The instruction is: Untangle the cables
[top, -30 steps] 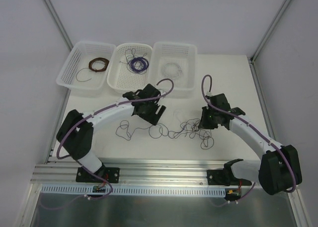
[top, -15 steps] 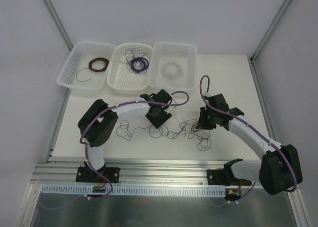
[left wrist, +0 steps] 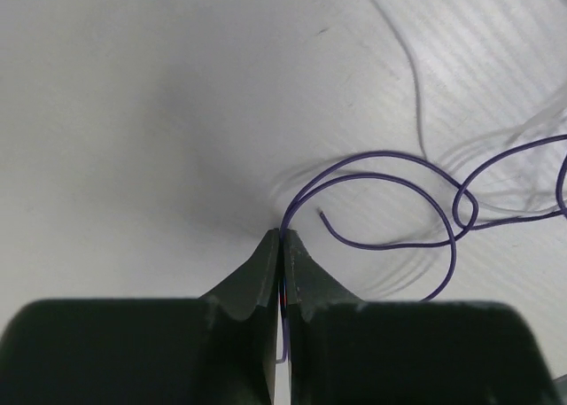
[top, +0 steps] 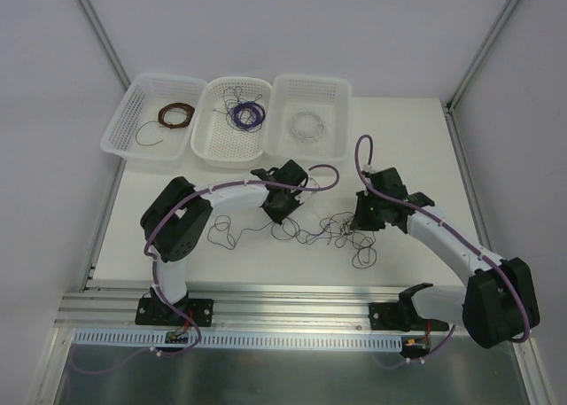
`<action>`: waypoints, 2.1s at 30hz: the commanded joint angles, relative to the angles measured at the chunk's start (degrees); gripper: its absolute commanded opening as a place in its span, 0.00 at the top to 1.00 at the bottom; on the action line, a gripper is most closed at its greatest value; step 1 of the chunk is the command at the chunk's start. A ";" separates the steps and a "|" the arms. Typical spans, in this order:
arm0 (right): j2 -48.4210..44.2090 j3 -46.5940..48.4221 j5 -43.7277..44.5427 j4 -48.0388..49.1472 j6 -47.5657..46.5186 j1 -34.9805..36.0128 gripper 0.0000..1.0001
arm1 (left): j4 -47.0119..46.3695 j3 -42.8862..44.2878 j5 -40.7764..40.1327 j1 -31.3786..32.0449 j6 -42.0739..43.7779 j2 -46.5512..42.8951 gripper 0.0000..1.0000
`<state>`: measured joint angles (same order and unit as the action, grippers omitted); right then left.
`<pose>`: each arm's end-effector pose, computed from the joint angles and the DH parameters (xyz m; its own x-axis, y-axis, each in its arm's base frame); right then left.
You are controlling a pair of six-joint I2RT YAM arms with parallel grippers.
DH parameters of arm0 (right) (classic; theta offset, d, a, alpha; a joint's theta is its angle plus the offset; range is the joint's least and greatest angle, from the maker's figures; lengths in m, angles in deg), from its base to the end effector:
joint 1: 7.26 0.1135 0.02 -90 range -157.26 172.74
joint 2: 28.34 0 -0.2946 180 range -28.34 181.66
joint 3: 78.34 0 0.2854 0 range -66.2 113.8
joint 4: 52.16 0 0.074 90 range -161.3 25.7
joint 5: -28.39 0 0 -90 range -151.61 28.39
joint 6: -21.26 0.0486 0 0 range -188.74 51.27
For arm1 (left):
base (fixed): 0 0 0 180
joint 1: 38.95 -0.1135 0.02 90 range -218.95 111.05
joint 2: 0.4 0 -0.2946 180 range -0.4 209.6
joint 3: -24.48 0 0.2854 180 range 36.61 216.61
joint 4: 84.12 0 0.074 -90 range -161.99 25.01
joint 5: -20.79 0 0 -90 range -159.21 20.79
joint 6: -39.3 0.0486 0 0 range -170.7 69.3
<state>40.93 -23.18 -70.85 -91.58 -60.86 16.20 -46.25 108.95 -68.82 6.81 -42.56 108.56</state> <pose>0.2400 0.1127 0.2214 -0.7966 -0.1982 -0.5711 -0.3748 0.9031 0.2094 0.3014 -0.3100 0.1652 -0.5101 0.7267 -0.4601 0.7989 0.5985 0.0597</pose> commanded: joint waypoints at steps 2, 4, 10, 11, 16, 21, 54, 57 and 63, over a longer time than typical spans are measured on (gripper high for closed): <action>-2.30 -1.45 3.96 -0.31 0.47 0.18 0.99 | 0.63 -4.12 -9.84 -2.59 -3.21 -9.46 1.00; -2.30 -1.63 5.45 -1.10 0.91 0.09 0.99 | 1.15 -5.36 -11.80 -5.22 -7.32 -13.32 1.00; -1.86 -3.30 5.54 -0.67 1.61 -0.26 0.99 | 6.86 -8.35 -16.64 -18.76 -18.06 -32.29 1.00; -1.69 -3.39 5.54 -0.75 1.79 -0.26 0.99 | 8.09 -8.09 -17.08 -20.43 -18.60 -33.89 1.00; -1.51 -3.65 6.25 -0.75 1.88 -0.26 0.99 | 16.00 -4.50 -21.03 -32.38 -21.06 -40.57 1.00; -1.07 -3.30 4.14 -0.31 1.88 -0.26 0.99 | 16.80 1.30 -16.13 -34.33 -22.20 -43.40 1.00; -8.28 -0.92 -3.77 -3.12 -1.29 0.71 0.25 | -1.83 57.91 -10.49 -34.33 -14.04 0.51 1.00; -8.37 -1.19 -4.04 -3.82 -1.64 0.62 0.25 | -2.97 58.62 -9.70 -34.33 -12.98 6.14 1.00; -6.97 -1.72 -3.95 -2.51 -1.46 0.62 0.25 | -3.50 47.92 -7.94 -34.33 -14.29 10.12 1.00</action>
<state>33.72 -26.02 -73.75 -94.23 -61.53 16.58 -47.56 160.40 -78.18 -27.70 -57.48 119.08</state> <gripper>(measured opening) 0.753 0.009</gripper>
